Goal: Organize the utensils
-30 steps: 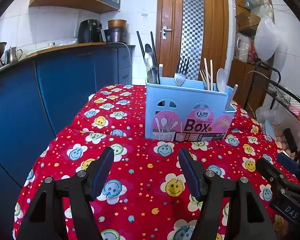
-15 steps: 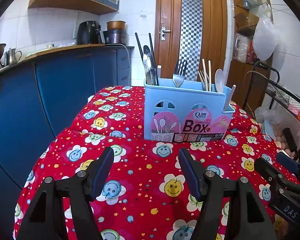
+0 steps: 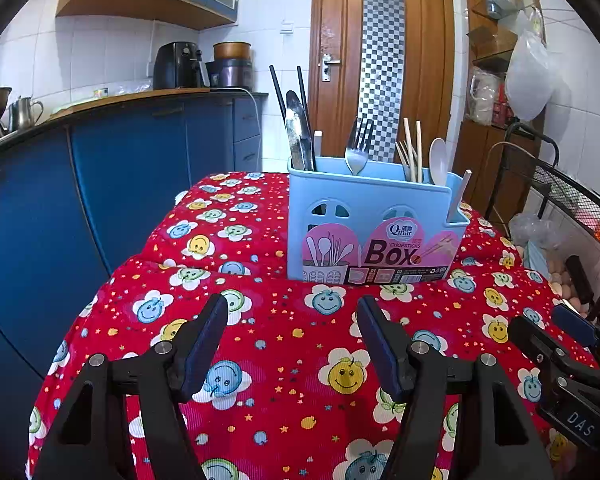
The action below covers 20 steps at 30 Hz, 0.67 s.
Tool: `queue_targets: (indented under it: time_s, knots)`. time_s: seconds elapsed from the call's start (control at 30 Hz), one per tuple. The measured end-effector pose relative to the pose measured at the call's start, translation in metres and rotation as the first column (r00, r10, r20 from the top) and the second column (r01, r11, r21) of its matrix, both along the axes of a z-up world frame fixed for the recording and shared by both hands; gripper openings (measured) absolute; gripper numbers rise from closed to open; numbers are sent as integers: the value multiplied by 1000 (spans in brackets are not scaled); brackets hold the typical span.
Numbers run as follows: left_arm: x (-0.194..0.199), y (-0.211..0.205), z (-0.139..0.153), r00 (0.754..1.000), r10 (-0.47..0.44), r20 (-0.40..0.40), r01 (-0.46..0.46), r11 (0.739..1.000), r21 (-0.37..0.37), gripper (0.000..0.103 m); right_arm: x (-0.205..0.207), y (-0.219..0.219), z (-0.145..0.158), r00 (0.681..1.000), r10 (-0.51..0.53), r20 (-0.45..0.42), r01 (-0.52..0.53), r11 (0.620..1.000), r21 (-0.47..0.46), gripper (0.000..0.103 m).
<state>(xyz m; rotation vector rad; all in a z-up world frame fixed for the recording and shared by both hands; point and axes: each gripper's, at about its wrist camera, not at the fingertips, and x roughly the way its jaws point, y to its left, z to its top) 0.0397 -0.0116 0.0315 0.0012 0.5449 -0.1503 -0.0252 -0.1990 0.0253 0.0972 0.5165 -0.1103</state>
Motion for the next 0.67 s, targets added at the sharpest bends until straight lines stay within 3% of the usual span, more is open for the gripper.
queue_targets:
  time_s: [0.67]
  knots:
    - [0,-1,-2,1000,2,-6,-2,1000,0,69,0,-2,0,1000,-3,-2,3,1000,-3,81]
